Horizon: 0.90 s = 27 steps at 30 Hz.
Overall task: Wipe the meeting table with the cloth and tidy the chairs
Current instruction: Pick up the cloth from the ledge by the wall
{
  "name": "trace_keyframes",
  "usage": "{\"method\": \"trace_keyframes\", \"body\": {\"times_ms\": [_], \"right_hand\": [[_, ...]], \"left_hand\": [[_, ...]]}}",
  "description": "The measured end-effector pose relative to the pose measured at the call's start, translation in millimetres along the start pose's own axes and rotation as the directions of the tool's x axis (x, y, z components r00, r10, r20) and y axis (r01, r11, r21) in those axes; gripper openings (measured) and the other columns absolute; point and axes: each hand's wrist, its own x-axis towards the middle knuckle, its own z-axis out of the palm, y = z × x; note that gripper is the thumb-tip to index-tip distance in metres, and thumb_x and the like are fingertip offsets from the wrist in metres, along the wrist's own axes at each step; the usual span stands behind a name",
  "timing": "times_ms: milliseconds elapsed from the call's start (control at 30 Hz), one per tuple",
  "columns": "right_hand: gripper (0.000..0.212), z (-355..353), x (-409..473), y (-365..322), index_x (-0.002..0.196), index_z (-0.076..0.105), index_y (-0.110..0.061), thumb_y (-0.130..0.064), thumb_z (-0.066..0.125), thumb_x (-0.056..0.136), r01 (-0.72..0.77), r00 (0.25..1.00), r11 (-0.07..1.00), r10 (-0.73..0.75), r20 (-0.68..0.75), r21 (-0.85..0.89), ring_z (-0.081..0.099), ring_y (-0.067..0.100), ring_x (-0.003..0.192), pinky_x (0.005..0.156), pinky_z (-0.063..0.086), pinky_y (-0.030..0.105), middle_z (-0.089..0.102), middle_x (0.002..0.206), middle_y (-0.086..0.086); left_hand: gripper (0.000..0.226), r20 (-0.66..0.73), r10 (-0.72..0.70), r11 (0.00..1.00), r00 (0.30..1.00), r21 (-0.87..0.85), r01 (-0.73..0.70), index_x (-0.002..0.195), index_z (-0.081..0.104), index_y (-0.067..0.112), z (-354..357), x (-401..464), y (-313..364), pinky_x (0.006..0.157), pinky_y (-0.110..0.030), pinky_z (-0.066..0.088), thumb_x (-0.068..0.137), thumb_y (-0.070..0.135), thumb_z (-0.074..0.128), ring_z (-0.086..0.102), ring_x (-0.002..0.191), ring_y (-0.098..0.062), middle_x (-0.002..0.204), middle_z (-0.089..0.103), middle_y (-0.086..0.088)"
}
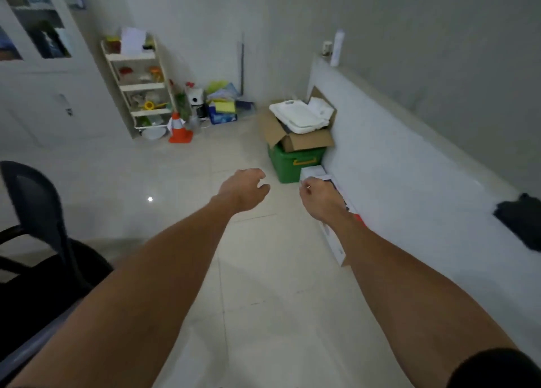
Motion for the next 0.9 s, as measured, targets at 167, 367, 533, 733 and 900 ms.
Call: {"method": "trace_keyframes", "body": {"times_ms": [167,367,533,733,900], "right_hand": [[0.030,-69.0,-12.6,114.8,0.115,0.066,-0.015,-0.031,0.042,0.106,-0.207,0.977,0.978,0.206,-0.057,-0.026,0.059,0.033,0.093,0.084,0.049,0.038,0.067,0.115,0.014],[0.031,-144.6,-46.1,237.3,0.121,0.065,-0.015,-0.030,0.041,0.107,-0.374,0.914,0.927,0.367,-0.172,-0.010,0.055,0.030,0.093,0.083,0.046,0.037,0.067,0.116,0.012],[0.030,-179.8,-76.1,314.8,0.115,0.065,-0.017,-0.032,0.041,0.107,-0.498,0.835,0.866,0.494,-0.243,0.049,0.060,0.031,0.090,0.076,0.046,0.036,0.066,0.106,0.008],[0.025,-218.0,-100.5,386.8,0.093,0.062,-0.016,-0.027,0.044,0.106,-0.584,0.731,0.794,0.605,-0.315,0.167,0.065,0.036,0.087,0.072,0.052,0.040,0.067,0.091,0.010],[0.026,-253.5,-98.7,449.1,0.109,0.065,-0.015,-0.032,0.045,0.106,-0.664,0.630,0.717,0.689,-0.359,0.210,0.062,0.041,0.098,0.077,0.046,0.038,0.068,0.110,0.017]], "left_hand": [[0.043,0.076,0.178,0.984,0.981,-0.041,-0.175,0.138,0.063,0.017,48.7,48.4,113.7,0.103,-0.043,0.052,0.102,0.039,0.058,0.063,0.122,-0.031,0.137,0.065,-0.010],[0.047,0.170,0.347,0.937,0.922,-0.095,-0.335,0.141,0.062,0.020,105.4,83.6,250.8,0.102,-0.040,0.053,0.099,0.042,0.059,0.065,0.120,-0.025,0.135,0.068,-0.004],[0.049,0.241,0.475,0.879,0.846,-0.104,-0.464,0.143,0.059,0.022,144.1,96.1,345.3,0.107,-0.045,0.051,0.099,0.044,0.059,0.064,0.123,-0.027,0.139,0.065,-0.003],[0.051,0.313,0.601,0.793,0.735,-0.120,-0.597,0.147,0.056,0.020,187.3,119.1,441.3,0.109,-0.046,0.050,0.101,0.044,0.058,0.061,0.128,-0.029,0.144,0.063,-0.006],[0.050,0.323,0.689,0.711,0.649,-0.125,-0.692,0.144,0.058,0.020,224.0,146.2,516.8,0.105,-0.047,0.052,0.100,0.044,0.058,0.064,0.123,-0.030,0.140,0.065,-0.008]]}}
